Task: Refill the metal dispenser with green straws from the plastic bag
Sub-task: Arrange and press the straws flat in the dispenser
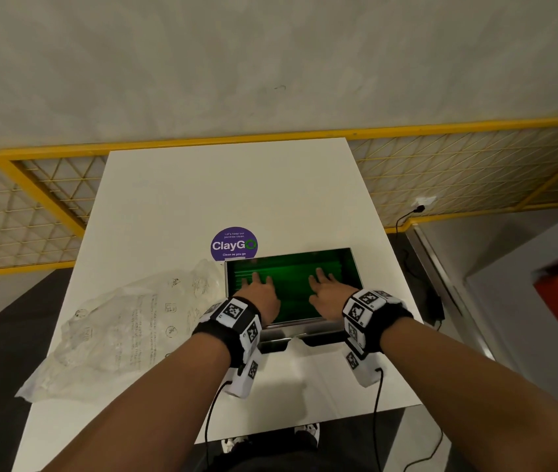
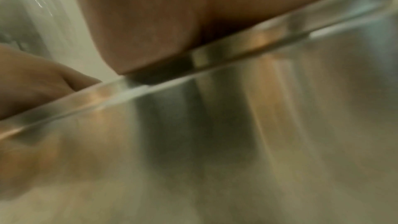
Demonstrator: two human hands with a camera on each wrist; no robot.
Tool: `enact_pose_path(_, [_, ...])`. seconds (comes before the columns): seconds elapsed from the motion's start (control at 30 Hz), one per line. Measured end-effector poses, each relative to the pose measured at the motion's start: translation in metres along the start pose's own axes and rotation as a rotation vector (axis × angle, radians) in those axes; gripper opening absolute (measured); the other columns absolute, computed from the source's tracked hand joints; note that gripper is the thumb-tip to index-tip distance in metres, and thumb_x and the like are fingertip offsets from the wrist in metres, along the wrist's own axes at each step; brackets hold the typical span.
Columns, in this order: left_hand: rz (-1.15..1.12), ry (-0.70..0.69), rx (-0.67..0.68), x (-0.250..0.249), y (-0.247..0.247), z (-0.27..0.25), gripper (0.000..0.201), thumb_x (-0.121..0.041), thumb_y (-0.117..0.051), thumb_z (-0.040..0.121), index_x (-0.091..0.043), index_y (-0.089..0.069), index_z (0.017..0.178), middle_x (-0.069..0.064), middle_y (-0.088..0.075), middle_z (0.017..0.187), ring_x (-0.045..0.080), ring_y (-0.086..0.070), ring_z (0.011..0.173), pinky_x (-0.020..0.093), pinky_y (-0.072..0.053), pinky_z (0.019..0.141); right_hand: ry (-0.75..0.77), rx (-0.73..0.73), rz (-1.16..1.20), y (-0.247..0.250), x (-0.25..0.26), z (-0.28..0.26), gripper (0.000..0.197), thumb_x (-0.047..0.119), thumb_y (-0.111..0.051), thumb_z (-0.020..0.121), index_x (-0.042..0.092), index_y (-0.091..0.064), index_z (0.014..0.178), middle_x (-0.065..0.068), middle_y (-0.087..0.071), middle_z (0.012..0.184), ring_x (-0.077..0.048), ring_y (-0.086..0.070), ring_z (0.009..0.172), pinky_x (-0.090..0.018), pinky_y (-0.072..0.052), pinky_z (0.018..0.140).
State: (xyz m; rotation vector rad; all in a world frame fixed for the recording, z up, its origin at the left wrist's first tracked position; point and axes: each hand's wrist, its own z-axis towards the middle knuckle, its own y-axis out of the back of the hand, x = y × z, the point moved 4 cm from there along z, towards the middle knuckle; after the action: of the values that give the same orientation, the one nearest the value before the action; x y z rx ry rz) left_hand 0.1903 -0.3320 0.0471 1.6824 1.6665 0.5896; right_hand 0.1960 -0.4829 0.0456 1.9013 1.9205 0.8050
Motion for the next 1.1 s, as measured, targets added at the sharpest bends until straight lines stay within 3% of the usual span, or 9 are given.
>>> enact_pose_path(0.1, [0.013,-0.043,-0.071,0.004,0.003,-0.004,0.057,-0.02,-0.042,0.095,-0.007,-0.021,0.146,0.026,-0.016,0.153,0.047,-0.026,0.136,0.05,-0.034,0.108,0.018,-0.076,-0.005,0.006,0.001,-0.011,0.057,0.027,-0.026,0.101,0.012,-0.006,0.152,-0.009,0.01,0.16,-0.032,0.003,0.148,-0.052,-0.014,0.118])
enact_pose_path(0.17, [-0.03,-0.113,-0.151,0.005,0.007,-0.01,0.046,-0.013,-0.042,0.092,-0.011,-0.039,0.138,0.023,-0.041,0.139,0.039,-0.046,0.124,0.044,-0.043,0.097,0.048,-0.101,-0.038,0.005,0.003,-0.024,0.051,0.026,-0.026,0.102,0.01,-0.019,0.15,-0.011,0.001,0.16,-0.033,-0.006,0.147,-0.05,-0.019,0.118])
enact_pose_path(0.23, [0.005,-0.17,-0.123,0.007,0.003,-0.016,0.042,-0.013,-0.039,0.091,-0.014,-0.048,0.132,0.017,-0.051,0.13,0.035,-0.053,0.115,0.041,-0.045,0.092,0.073,-0.062,-0.076,-0.003,0.006,-0.034,0.048,0.025,-0.022,0.103,0.011,-0.025,0.149,-0.012,-0.002,0.16,-0.035,-0.007,0.146,-0.052,-0.017,0.117])
enact_pose_path(0.33, [0.149,-0.189,-0.033,0.008,-0.011,-0.02,0.041,-0.022,-0.033,0.096,-0.01,-0.047,0.133,0.018,-0.04,0.14,0.036,-0.042,0.125,0.046,-0.04,0.098,0.071,-0.002,-0.108,-0.007,0.007,-0.039,0.05,0.029,-0.017,0.102,0.016,-0.019,0.15,-0.008,0.003,0.161,-0.033,0.0,0.147,-0.057,-0.012,0.117])
enact_pose_path(0.5, [0.122,-0.168,-0.101,0.004,-0.006,-0.022,0.046,-0.032,-0.026,0.098,-0.014,-0.045,0.135,0.016,-0.012,0.158,0.034,-0.007,0.146,0.05,-0.019,0.115,0.092,-0.106,-0.084,0.0,0.012,-0.037,0.046,0.037,-0.022,0.098,0.03,-0.05,0.134,-0.006,0.003,0.161,-0.028,0.006,0.148,-0.054,-0.001,0.118])
enact_pose_path(0.63, [0.163,-0.133,-0.092,0.007,-0.009,-0.022,0.045,-0.032,-0.028,0.097,-0.008,-0.057,0.122,0.018,-0.011,0.157,0.036,-0.003,0.146,0.049,-0.015,0.117,0.084,-0.117,-0.094,-0.005,0.011,-0.034,0.043,0.039,-0.024,0.097,0.033,-0.056,0.127,-0.002,0.005,0.161,-0.027,0.009,0.148,-0.055,0.004,0.118])
enact_pose_path(0.9, [-0.087,-0.129,-0.247,0.007,-0.001,-0.024,0.039,-0.022,-0.041,0.093,-0.006,-0.043,0.128,0.016,-0.045,0.131,0.033,-0.041,0.126,0.043,-0.039,0.102,0.073,-0.206,-0.02,-0.001,0.004,-0.031,0.047,0.034,-0.031,0.098,0.024,-0.037,0.144,-0.006,-0.007,0.161,-0.027,-0.007,0.148,-0.051,-0.01,0.118])
enact_pose_path(1.0, [-0.029,-0.128,-0.167,0.007,-0.003,-0.023,0.037,-0.022,-0.04,0.093,-0.005,-0.044,0.127,0.017,-0.044,0.133,0.034,-0.045,0.123,0.043,-0.041,0.099,0.054,-0.11,-0.061,-0.006,0.002,-0.025,0.055,0.035,-0.027,0.099,0.022,-0.016,0.151,-0.007,0.0,0.161,-0.029,-0.003,0.148,-0.054,-0.011,0.118])
enact_pose_path(1.1, [-0.003,-0.102,-0.121,0.007,-0.005,-0.023,0.032,-0.025,-0.038,0.094,-0.006,-0.052,0.116,0.016,-0.052,0.124,0.033,-0.056,0.108,0.041,-0.046,0.089,0.039,-0.09,-0.067,-0.008,0.0,-0.02,0.056,0.035,-0.024,0.1,0.019,-0.013,0.152,-0.008,0.002,0.161,-0.029,-0.001,0.148,-0.055,-0.01,0.117])
